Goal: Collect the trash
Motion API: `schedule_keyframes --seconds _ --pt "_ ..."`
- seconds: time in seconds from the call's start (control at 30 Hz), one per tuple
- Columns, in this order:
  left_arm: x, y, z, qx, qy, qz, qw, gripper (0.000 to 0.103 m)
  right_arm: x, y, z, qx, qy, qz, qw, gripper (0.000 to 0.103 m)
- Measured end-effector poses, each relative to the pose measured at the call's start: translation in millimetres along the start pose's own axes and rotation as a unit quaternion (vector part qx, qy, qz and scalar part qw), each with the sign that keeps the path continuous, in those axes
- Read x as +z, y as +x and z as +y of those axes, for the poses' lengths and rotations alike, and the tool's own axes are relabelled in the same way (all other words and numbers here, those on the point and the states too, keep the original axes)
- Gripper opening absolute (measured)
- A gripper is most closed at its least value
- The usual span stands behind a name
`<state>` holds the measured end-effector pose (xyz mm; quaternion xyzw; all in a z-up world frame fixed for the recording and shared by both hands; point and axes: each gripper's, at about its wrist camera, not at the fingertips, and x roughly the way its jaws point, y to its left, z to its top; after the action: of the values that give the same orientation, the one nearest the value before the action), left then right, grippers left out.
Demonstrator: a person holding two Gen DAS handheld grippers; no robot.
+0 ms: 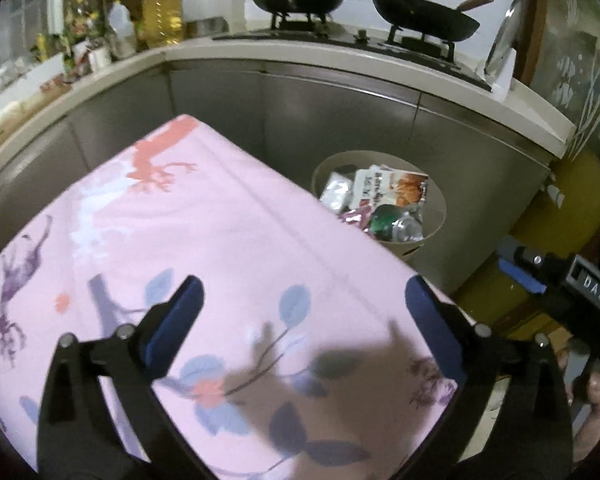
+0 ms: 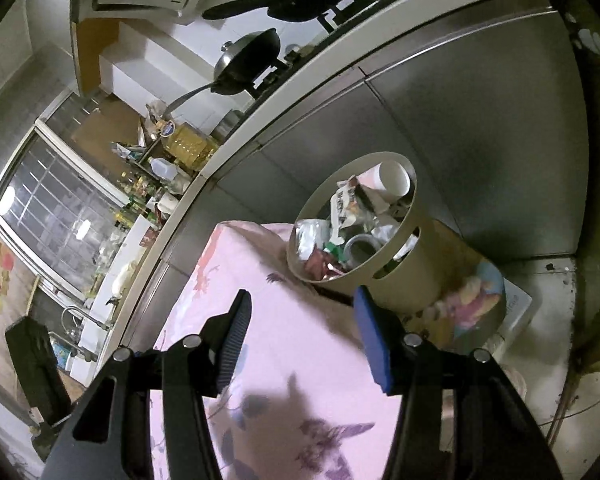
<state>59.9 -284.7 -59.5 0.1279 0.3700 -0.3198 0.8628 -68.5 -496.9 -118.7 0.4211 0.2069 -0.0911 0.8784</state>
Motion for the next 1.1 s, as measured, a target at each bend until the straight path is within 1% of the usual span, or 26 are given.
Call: schedule_keyframes --seconds 0.07,0.13,0.27,0.43,0.63,0.7,0.87,0.97,1.1 --pt "-5.0 -12.1 3.5 0.013 0.001 -0.004 0.9999 0.097 -4.8 -5.8 6.8 -0.002 -0.005 -0.005 1.0 0.052" --pt "-7.9 -21.2 5.1 0.018 0.003 -0.004 0.9998 0.097 -8.3 -11.3 13.3 -0.002 -0.006 -0.009 1.0 0.052" --pt "-15.2 -40.8 6.9 0.031 0.008 -0.015 0.9994 0.097 -15.2 -23.8 30.2 -0.001 -0.02 -0.02 1.0 0.057" --pt "-22.5 -55.4 7.8 0.052 0.013 -0.018 0.9984 0.097 -23.7 -34.7 47.3 0.001 -0.033 -0.026 0.999 0.059" --pt "-31.7 -72.7 17.0 0.056 0.004 -0.028 0.998 0.097 -29.3 -42.4 58.6 -0.001 -0.036 -0.03 0.999 0.062" --pt "-32.2 -76.3 19.6 0.059 0.0 -0.03 0.9978 0.097 -31.1 -44.8 62.4 -0.004 -0.034 -0.032 0.999 0.064" --pt "-36.7 -86.1 26.4 0.065 -0.011 -0.036 0.9972 0.097 -34.4 -49.3 71.9 -0.02 -0.031 -0.038 0.999 0.074" --pt "-40.0 -90.3 28.7 0.08 -0.01 -0.04 0.9959 0.097 -37.5 -52.4 76.1 -0.029 -0.03 -0.048 0.998 0.08" --pt "-43.7 -95.8 27.2 0.119 0.0 -0.048 0.9917 0.097 -41.3 -54.3 78.1 -0.034 -0.023 -0.053 0.998 0.081"
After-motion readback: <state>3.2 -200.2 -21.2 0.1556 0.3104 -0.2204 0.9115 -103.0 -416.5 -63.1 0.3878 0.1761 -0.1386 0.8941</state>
